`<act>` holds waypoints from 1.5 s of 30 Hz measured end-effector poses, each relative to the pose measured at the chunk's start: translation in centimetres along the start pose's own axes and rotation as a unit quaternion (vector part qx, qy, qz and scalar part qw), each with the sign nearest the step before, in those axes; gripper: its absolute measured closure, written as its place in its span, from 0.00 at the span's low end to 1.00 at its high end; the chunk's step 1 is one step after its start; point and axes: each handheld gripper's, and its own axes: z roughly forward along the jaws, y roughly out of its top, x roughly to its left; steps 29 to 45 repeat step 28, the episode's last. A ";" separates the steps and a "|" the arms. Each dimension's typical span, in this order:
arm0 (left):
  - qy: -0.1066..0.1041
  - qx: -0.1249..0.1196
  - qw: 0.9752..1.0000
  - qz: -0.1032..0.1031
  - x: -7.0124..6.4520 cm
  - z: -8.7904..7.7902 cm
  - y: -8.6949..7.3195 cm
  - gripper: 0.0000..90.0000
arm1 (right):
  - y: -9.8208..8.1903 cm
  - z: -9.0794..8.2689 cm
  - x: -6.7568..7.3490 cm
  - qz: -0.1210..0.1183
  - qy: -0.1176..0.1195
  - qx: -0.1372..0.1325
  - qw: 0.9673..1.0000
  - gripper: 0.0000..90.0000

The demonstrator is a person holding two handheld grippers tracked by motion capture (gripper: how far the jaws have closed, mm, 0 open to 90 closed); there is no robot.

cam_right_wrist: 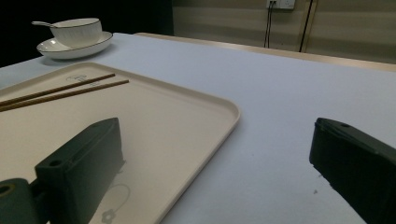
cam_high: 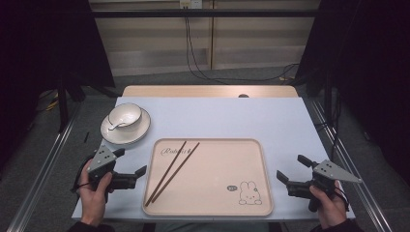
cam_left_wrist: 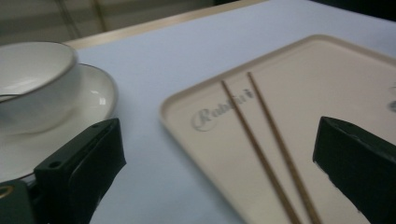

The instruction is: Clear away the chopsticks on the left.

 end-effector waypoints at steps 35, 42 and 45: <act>0.003 -0.095 0.991 -0.096 2.8 -5.1 -4.3 0.01 | 0.1 -0.4 0.0 -0.010 -0.009 -0.018 1.000 0.03; 0.003 -0.095 0.991 -0.096 2.8 -5.1 -4.3 0.01 | 0.1 -0.4 0.0 -0.010 -0.009 -0.018 1.000 0.03; 0.003 -0.095 0.991 -0.096 2.8 -5.1 -4.3 0.01 | 0.1 -0.4 0.0 -0.010 -0.009 -0.018 1.000 0.03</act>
